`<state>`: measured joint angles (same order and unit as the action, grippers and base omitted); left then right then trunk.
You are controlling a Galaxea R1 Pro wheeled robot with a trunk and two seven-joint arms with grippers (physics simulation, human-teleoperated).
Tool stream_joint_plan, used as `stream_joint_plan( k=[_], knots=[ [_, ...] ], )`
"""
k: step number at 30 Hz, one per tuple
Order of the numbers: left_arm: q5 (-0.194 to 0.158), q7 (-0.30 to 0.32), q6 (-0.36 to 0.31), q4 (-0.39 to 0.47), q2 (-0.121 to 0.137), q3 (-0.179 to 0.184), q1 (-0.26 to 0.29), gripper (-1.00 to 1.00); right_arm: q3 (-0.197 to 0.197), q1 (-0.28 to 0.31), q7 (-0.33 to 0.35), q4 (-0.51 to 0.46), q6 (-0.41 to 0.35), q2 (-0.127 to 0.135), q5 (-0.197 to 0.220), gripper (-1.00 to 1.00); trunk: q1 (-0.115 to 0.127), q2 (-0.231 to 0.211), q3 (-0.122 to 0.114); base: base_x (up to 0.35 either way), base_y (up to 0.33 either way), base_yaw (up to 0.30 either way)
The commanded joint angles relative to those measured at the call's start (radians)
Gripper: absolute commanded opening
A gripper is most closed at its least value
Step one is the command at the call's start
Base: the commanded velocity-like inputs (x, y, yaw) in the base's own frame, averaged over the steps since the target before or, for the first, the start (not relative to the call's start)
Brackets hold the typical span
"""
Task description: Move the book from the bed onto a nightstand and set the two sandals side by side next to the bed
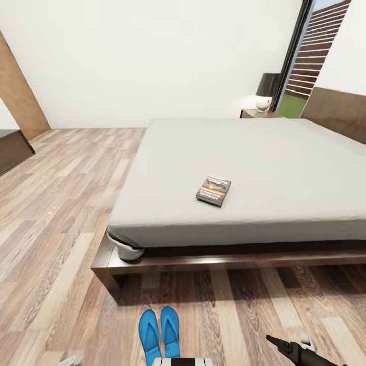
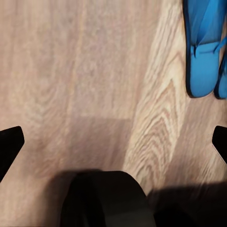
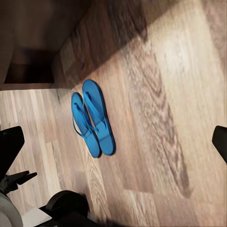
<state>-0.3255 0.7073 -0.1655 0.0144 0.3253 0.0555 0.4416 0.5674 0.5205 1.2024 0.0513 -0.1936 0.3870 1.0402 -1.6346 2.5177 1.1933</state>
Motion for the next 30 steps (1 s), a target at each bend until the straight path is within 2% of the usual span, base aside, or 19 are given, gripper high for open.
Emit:
stream_joint_plan(
  k=[1, 16, 30],
  knots=[
    [-0.010, 0.003, -0.009, 0.001, 0.000, 0.006, 0.000, 1.00, 0.008, 0.001, 0.005, 0.002, -0.010, 0.000, 0.011, 1.00, 0.000, 0.000, -0.001, 0.109, -0.100, 0.000],
    [-0.010, 0.003, -0.009, 0.001, -0.002, 0.006, 0.000, 1.00, 0.007, 0.001, 0.005, 0.002, -0.010, 0.000, 0.011, 1.00, 0.000, 0.000, -0.022, 0.130, -0.125, 0.000],
    [-0.008, 0.003, -0.002, 0.001, -0.041, 0.006, 0.000, 1.00, 0.007, 0.001, 0.005, 0.002, -0.010, 0.000, 0.010, 1.00, 0.000, 0.000, -0.025, 0.036, -0.239, 0.000]
  ],
)
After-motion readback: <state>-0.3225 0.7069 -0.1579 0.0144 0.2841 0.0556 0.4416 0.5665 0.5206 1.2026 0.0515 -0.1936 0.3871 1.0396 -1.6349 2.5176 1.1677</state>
